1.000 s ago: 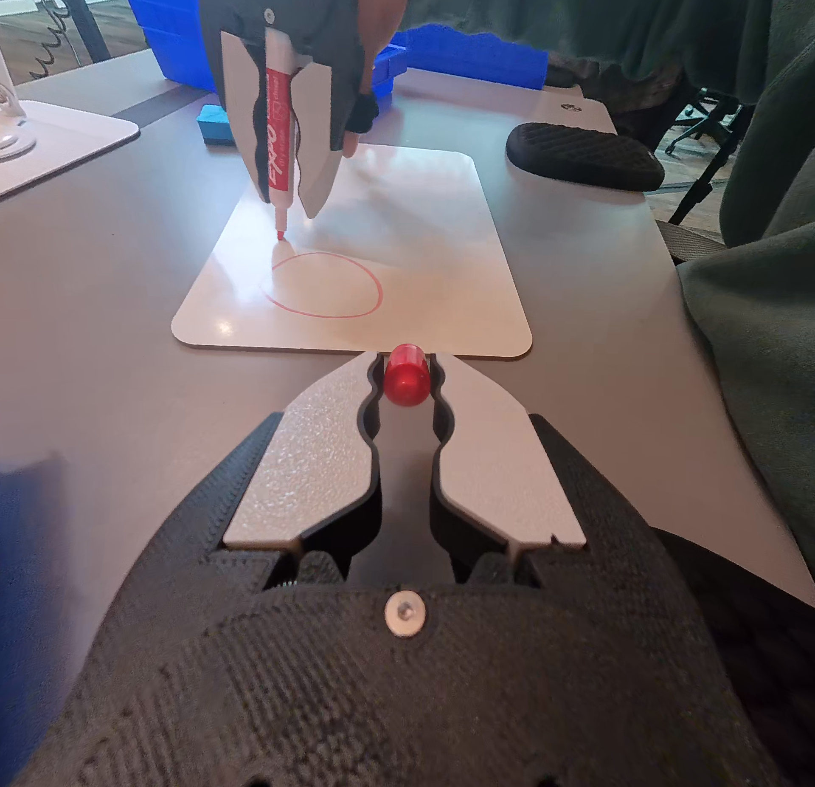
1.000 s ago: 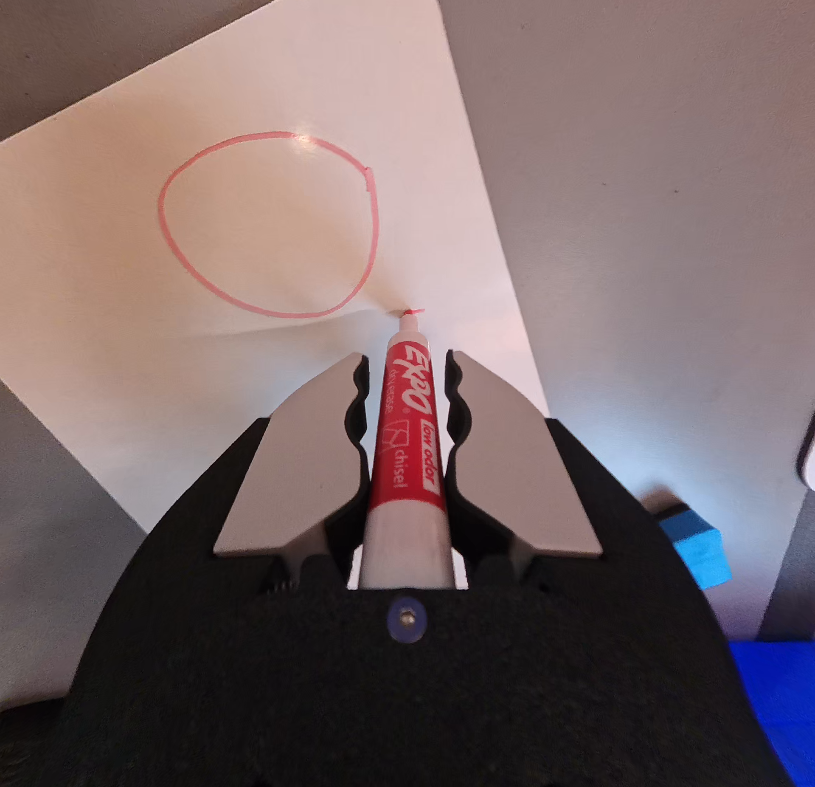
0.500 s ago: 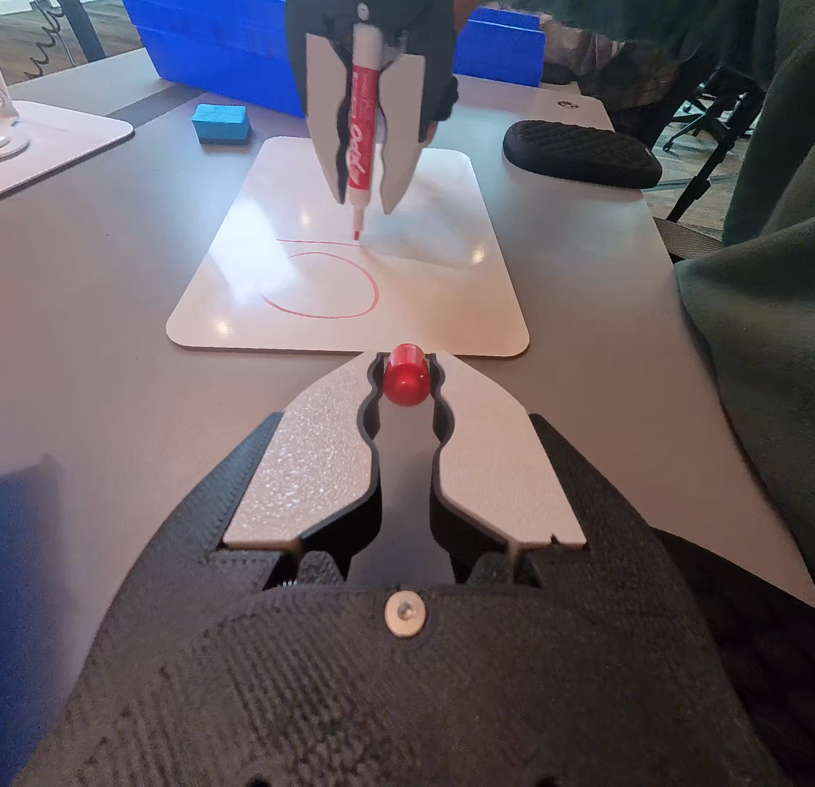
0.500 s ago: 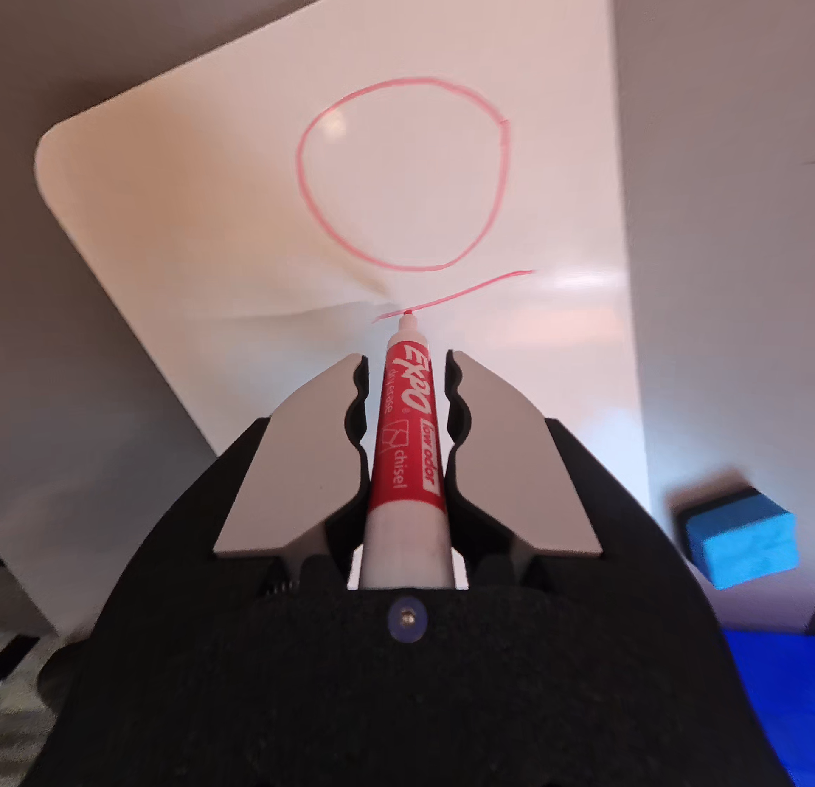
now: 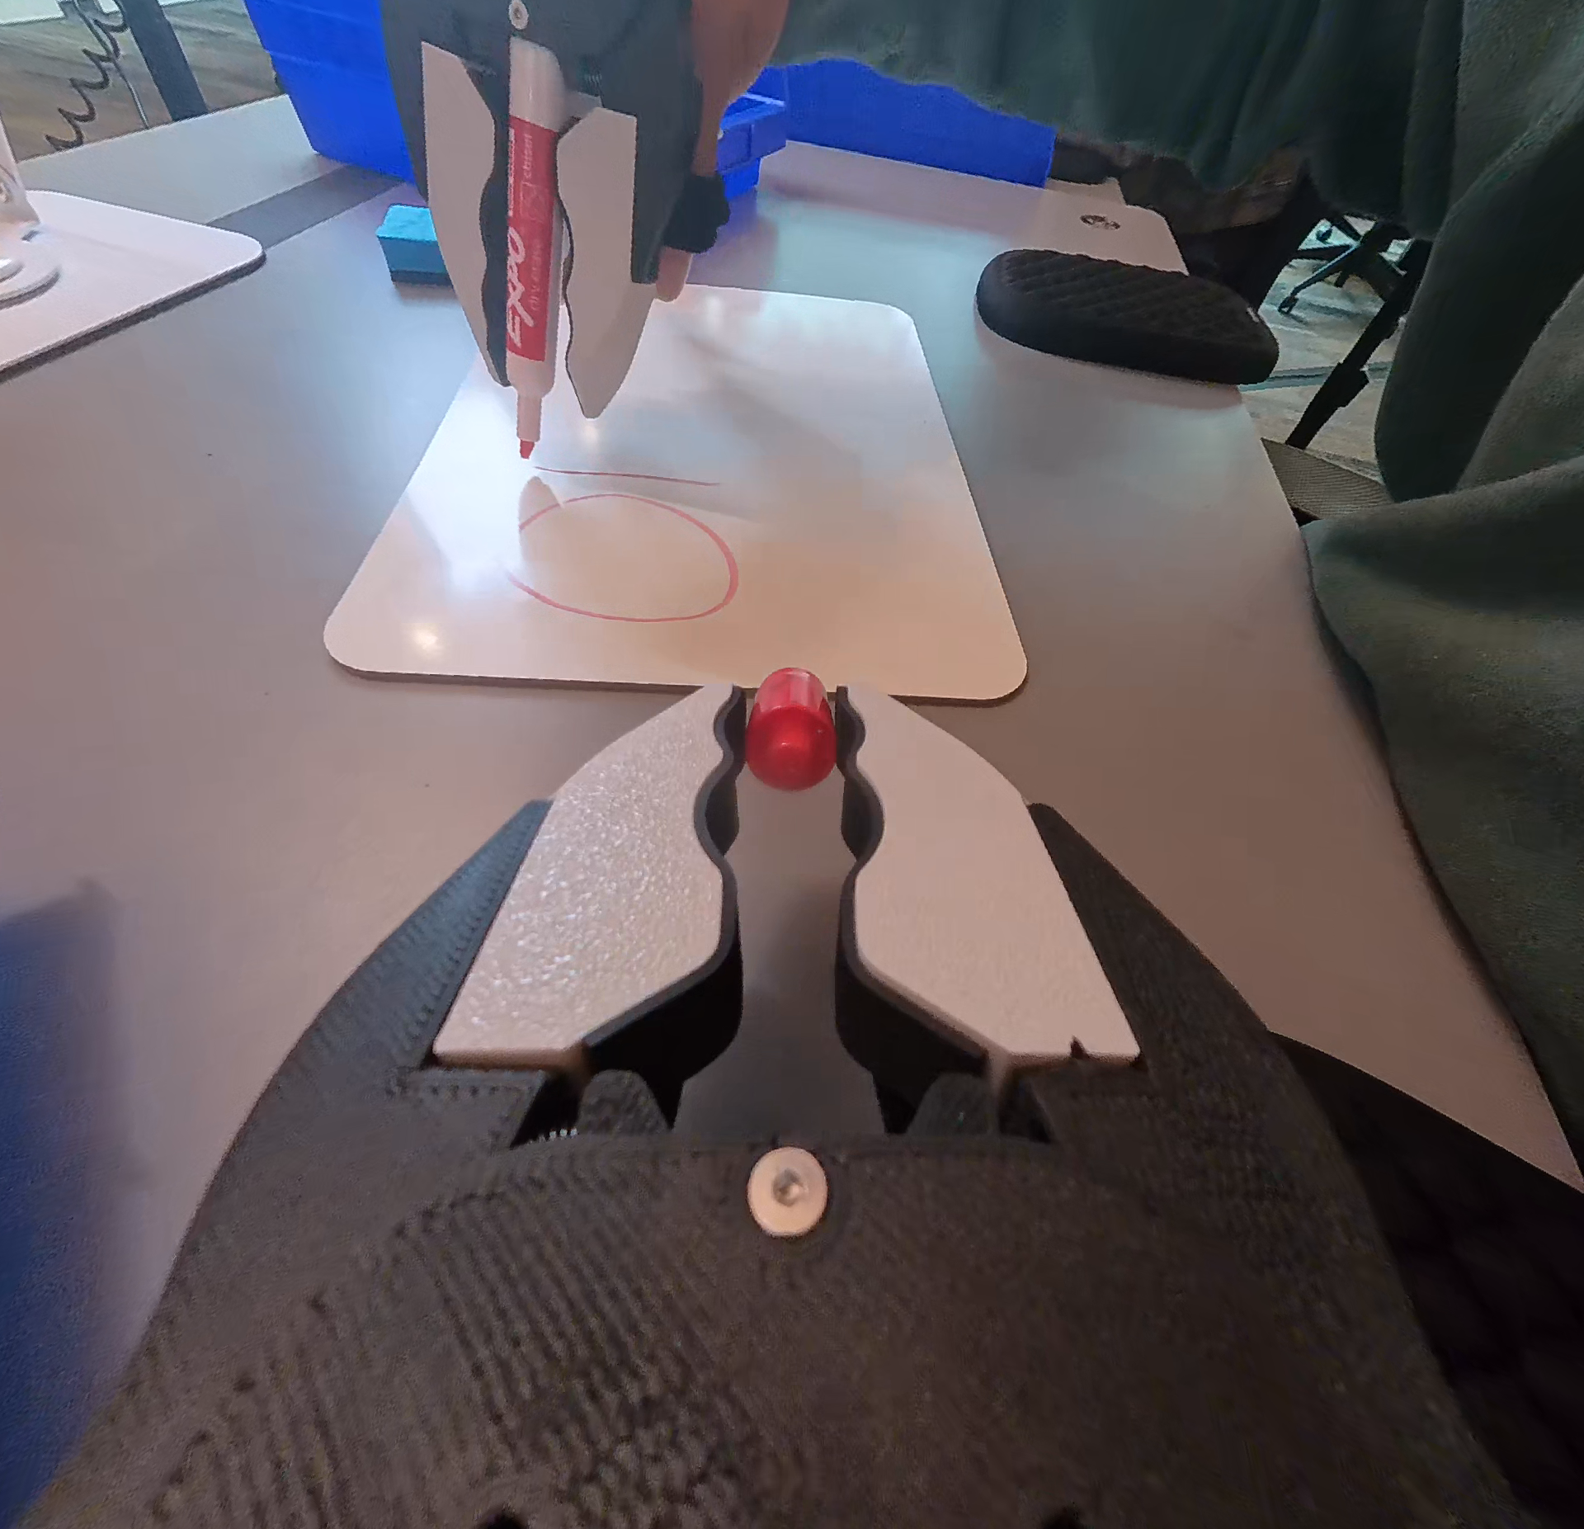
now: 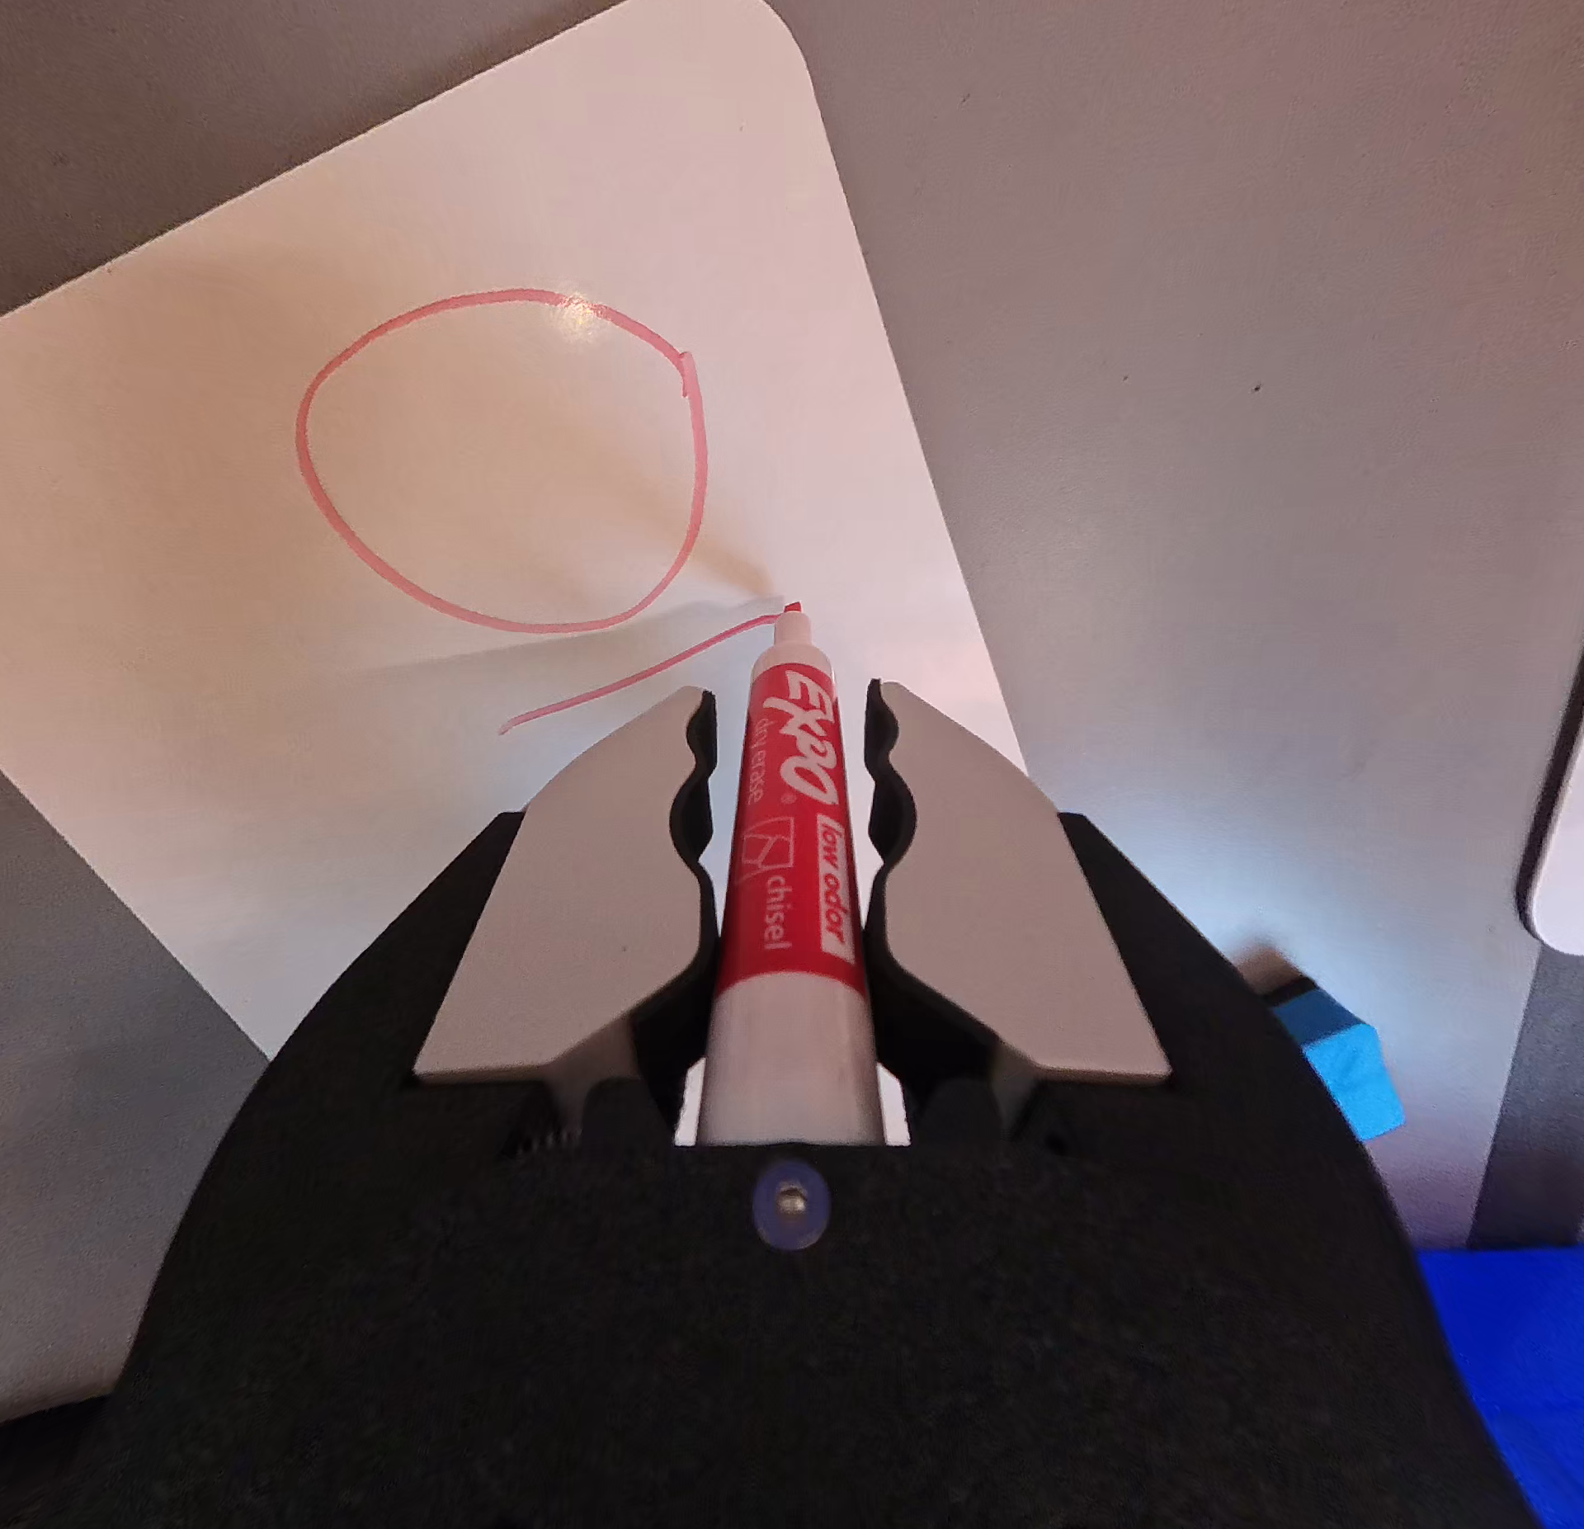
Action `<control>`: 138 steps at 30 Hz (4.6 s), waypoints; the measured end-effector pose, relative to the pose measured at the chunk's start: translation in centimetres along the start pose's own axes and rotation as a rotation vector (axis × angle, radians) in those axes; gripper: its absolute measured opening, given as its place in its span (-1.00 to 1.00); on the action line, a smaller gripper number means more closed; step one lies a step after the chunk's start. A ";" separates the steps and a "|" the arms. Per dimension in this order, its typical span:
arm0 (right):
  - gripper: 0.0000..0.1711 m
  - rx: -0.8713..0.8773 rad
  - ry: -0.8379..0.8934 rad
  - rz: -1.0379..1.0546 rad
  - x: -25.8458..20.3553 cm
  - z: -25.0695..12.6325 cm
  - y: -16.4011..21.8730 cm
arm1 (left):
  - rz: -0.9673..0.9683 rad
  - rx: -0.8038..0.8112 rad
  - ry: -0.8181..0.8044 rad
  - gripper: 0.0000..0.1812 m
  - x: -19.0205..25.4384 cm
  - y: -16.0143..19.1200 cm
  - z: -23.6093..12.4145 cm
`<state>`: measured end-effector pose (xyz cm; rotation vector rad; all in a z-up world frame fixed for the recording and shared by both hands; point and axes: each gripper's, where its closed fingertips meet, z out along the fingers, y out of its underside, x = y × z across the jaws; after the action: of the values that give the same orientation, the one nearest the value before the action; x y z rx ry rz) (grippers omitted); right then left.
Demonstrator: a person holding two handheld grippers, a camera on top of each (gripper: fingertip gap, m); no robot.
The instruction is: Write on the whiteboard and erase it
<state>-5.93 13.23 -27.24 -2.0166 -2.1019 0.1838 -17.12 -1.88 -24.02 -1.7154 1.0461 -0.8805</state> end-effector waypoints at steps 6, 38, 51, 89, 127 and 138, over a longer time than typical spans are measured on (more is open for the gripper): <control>-0.61 -0.019 -0.006 -0.009 0.0 0.4 0.2 | -0.003 0.001 0.000 -0.78 0.0 0.0 0.0; -0.61 -0.081 0.049 0.096 2.2 -0.7 5.5 | -0.007 0.001 -0.002 -0.78 -0.2 0.0 0.0; -0.61 -0.089 0.052 0.092 1.8 -0.9 6.0 | -0.010 0.002 -0.001 -0.78 -0.3 0.0 0.1; -0.61 0.076 -0.072 0.025 -5.7 -2.5 2.8 | 0.008 -0.006 -0.006 -0.78 -0.2 0.0 0.2; -0.61 0.012 0.066 0.245 1.3 -2.9 11.0 | -0.004 -0.007 -0.005 -0.78 -0.1 0.1 0.0; -0.61 -0.010 0.054 0.228 1.4 -1.9 10.5 | -0.004 -0.007 -0.003 -0.78 -0.1 0.1 0.0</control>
<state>4.71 15.05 -27.81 -2.2377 -1.8419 0.1538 -17.19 -1.85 -24.11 -1.7246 1.0452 -0.8774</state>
